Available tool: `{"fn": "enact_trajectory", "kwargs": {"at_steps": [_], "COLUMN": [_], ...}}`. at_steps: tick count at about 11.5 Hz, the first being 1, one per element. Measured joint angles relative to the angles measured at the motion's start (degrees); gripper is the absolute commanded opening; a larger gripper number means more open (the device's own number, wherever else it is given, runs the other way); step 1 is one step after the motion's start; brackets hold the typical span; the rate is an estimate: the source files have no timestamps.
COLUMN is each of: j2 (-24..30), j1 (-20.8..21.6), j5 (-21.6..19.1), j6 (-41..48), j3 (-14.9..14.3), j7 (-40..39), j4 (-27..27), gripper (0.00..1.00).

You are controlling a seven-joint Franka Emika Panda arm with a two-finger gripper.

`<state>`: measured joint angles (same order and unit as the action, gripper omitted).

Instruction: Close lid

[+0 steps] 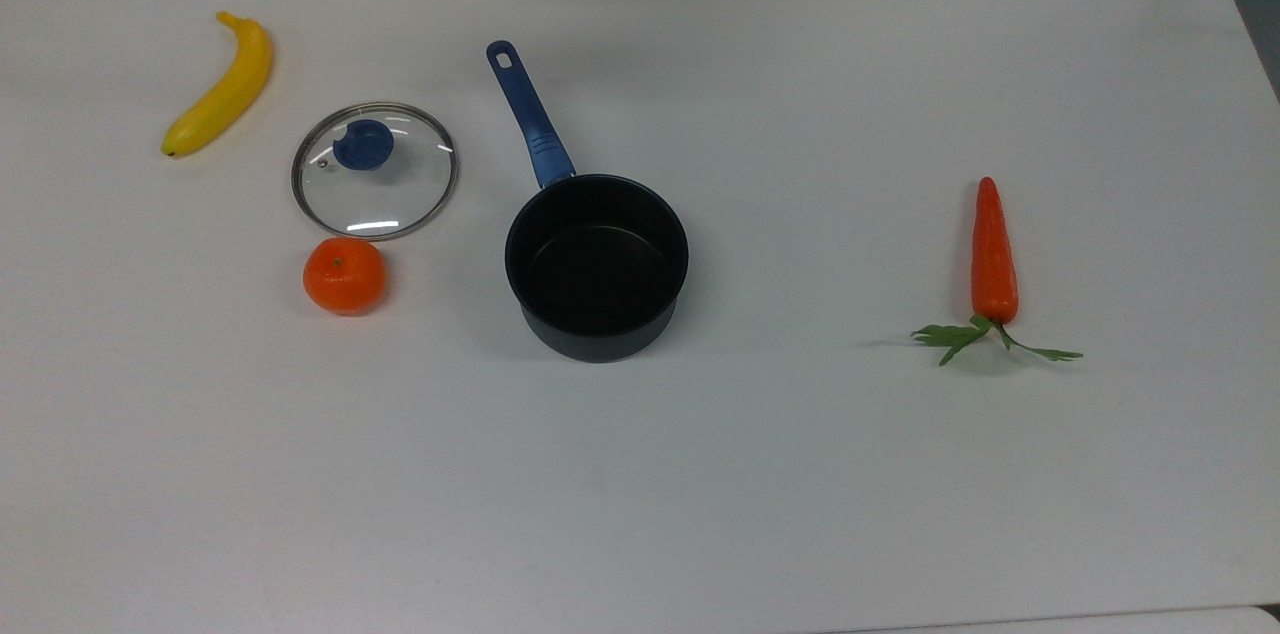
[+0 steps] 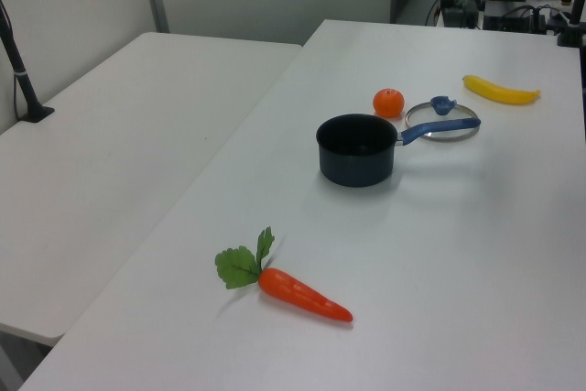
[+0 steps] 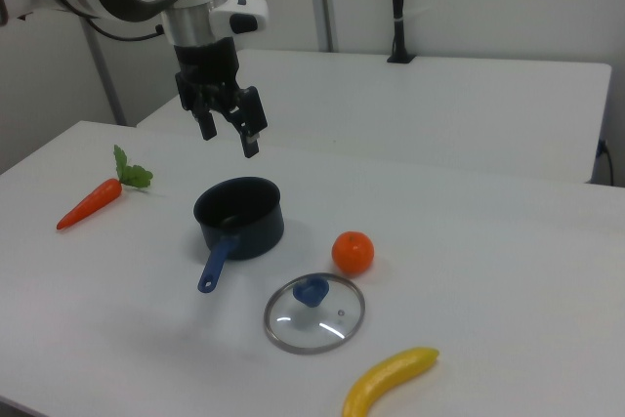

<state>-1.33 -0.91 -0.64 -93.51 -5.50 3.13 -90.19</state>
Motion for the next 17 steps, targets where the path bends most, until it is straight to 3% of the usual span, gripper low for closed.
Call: {"fn": "enact_trajectory", "kwargs": {"at_steps": [3,17], "j2": [0.59,0.63], "j1": [0.48,0.43], "j5": [0.39,0.54], "j6": [3.39,3.62], "j3": [0.38,0.66], "j7": [-0.18,-0.18], "j4": [0.03,-0.03], "gripper": [1.0,1.0]}}
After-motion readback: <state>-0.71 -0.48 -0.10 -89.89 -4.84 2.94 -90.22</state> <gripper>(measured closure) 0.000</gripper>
